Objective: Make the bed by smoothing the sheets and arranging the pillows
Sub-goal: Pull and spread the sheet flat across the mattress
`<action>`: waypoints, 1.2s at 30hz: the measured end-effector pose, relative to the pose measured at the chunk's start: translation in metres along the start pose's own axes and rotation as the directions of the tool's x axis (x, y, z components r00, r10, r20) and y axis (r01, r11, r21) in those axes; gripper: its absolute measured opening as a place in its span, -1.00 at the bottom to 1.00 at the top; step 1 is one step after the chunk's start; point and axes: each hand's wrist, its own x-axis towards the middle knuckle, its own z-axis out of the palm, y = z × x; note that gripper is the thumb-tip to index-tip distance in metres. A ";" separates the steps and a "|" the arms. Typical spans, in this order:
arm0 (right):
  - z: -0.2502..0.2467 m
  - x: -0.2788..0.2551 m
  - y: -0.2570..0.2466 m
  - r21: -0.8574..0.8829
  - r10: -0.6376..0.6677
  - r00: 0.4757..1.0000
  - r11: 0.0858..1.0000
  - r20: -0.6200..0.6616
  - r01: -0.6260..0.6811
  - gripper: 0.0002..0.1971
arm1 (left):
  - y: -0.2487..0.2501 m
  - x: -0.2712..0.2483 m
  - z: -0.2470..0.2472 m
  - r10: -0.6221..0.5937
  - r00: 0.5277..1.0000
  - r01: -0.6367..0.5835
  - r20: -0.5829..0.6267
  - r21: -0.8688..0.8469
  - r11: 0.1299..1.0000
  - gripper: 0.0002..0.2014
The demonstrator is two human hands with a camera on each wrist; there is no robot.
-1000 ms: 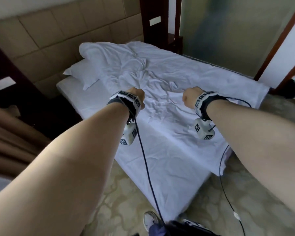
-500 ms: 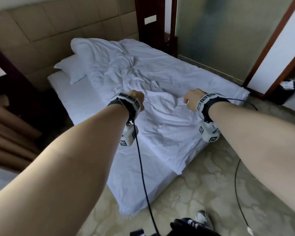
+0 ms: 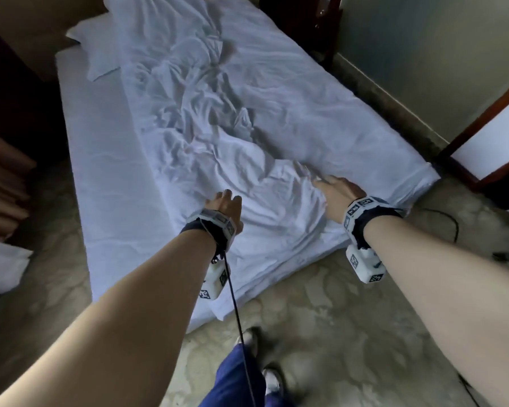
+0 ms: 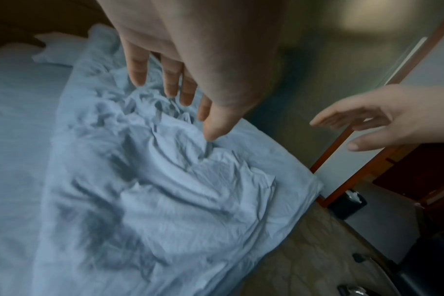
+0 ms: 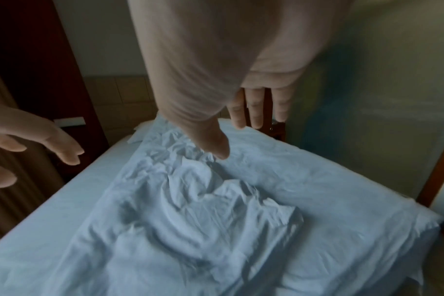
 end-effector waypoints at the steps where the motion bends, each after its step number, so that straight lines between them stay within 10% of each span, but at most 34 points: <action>1: 0.014 0.011 0.011 -0.051 -0.017 1.000 0.999 0.014 0.018 -0.34 | 0.009 0.013 0.016 0.006 1.000 -0.006 -0.017 -0.006 1.000 -0.42; 9: 0.151 0.122 0.070 -0.271 -0.224 0.944 0.919 0.241 0.287 0.02 | 0.103 0.129 0.163 0.071 0.995 -0.062 0.063 -0.136 0.989 0.03; 19: 0.243 0.244 0.141 -0.489 -0.387 0.904 0.761 0.183 0.425 0.17 | 0.196 0.221 0.269 -0.103 0.994 0.095 -0.033 -0.190 0.977 0.23; 28: 0.202 0.267 0.152 -0.331 -0.637 0.726 0.647 0.259 0.687 -0.59 | 0.208 0.240 0.232 -0.407 0.913 0.352 -0.038 -0.436 0.828 -0.52; 36: 0.171 0.170 0.204 -0.306 -0.648 0.668 0.594 0.367 0.744 -0.69 | 0.280 0.169 0.228 -0.418 0.888 0.277 -0.193 -0.502 0.819 -0.47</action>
